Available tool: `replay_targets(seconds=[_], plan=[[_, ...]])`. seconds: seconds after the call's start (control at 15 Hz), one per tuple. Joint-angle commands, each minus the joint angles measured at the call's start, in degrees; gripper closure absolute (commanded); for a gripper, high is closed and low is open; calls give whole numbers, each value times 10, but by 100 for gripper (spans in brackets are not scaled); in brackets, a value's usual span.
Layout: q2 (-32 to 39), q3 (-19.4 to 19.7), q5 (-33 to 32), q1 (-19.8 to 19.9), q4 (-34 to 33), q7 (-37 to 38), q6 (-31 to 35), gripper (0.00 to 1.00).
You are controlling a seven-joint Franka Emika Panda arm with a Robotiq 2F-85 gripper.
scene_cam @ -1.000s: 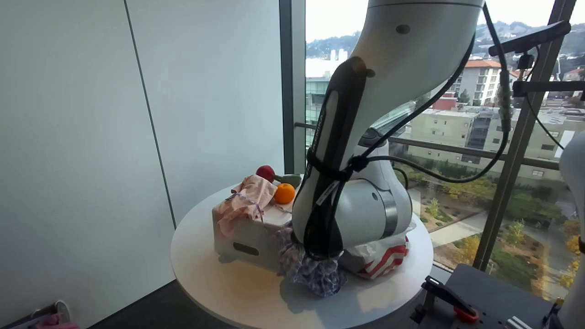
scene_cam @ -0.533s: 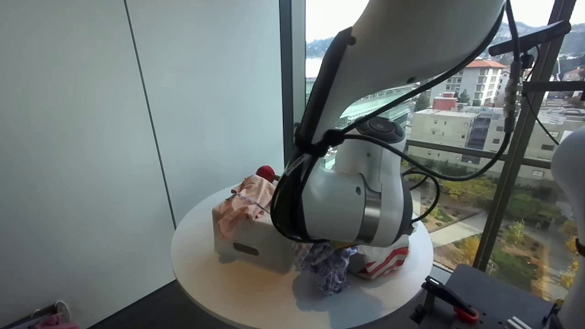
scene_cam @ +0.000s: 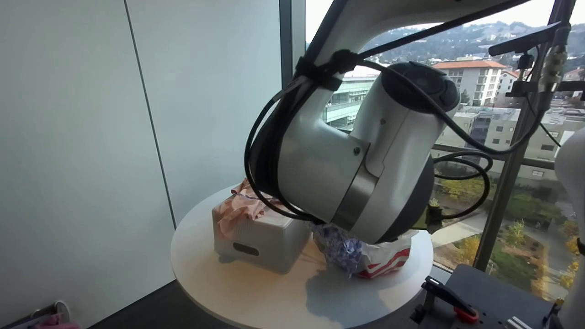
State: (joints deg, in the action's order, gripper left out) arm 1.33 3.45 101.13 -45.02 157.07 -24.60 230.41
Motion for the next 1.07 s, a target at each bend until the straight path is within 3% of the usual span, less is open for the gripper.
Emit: replay_targets(seconds=[0.0,0.2,0.27,0.4,0.47,0.53,0.67,0.73,0.8,1.0], plan=[[-87,-109,75,53,4,-8,98,97],[-137,-162,161,82,2,-28,154,97],[-136,-188,139,158,0,-29,119,97],[-177,-207,174,183,3,-62,122,97],[-191,-193,190,179,3,-79,136,96],[-197,-237,180,268,3,-97,116,97],[-232,-209,199,262,4,-133,133,97],[-244,-231,196,314,4,-154,119,96],[-258,-218,190,307,4,-172,127,97],[-289,-222,158,342,4,-238,121,96]])
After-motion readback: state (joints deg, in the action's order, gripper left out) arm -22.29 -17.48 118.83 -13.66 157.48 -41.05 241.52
